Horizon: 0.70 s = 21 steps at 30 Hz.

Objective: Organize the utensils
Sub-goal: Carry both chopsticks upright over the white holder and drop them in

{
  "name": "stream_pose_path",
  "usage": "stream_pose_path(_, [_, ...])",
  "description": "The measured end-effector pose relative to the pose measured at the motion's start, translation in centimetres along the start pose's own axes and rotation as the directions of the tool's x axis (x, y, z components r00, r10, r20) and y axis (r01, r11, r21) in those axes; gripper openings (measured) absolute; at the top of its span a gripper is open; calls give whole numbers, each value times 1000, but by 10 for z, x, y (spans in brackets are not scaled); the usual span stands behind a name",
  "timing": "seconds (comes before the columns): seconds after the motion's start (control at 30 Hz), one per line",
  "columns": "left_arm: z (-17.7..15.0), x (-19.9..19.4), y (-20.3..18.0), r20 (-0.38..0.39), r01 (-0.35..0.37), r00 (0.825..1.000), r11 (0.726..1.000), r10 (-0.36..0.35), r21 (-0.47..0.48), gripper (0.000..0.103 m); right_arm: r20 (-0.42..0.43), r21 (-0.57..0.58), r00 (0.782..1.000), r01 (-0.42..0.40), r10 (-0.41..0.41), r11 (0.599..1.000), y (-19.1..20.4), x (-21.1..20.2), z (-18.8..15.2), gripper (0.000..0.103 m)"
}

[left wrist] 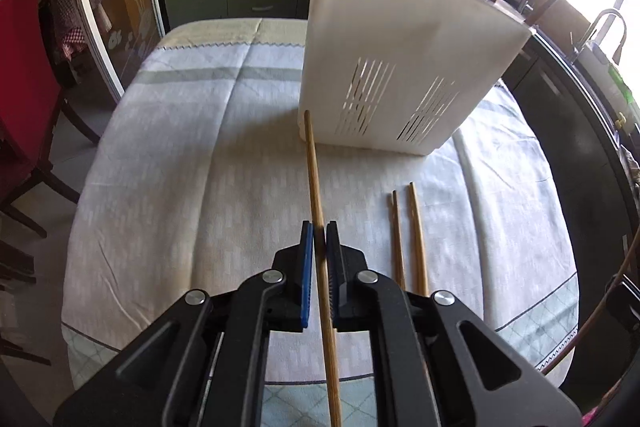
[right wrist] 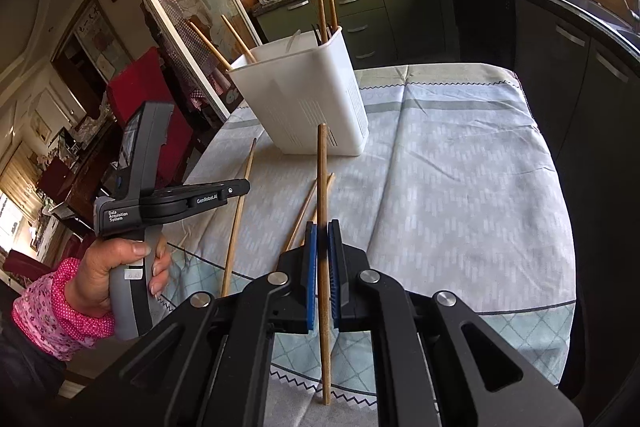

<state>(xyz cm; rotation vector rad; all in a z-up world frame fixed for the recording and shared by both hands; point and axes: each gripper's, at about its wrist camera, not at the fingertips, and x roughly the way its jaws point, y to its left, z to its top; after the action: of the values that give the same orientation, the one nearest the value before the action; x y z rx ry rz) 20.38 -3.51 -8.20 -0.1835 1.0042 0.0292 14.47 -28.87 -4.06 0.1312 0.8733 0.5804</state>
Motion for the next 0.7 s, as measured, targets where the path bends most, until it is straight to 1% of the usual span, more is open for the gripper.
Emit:
stream_pose_path(0.07, [-5,-22,0,68,13,998,1000,-14,26,6,19,-8,1000,4,-4,1000,6,-7,0,6])
stream_pose_path(0.13, [-12,-43,-1,137,22,990,998,-29,53,6,35,-15,999,8,-7,1000,11,-13,-1,6])
stream_pose_path(0.23, [-25,-73,-3,228,32,972,996,-52,89,6,44,-16,999,8,-7,1000,15,-19,-4,6])
stream_pose_path(0.33, [-38,-96,-6,291,45,953,992,-78,119,6,49,-16,999,9,-8,1000,18,-23,-5,6])
stream_pose_path(0.47, [-46,-116,-10,336,54,936,987,-102,149,6,61,-22,998,10,-9,1000,23,-27,-3,6])
stream_pose_path(0.7, [-44,-130,-12,351,76,927,983,-132,169,6,83,-50,997,8,-3,999,36,-35,4,6])
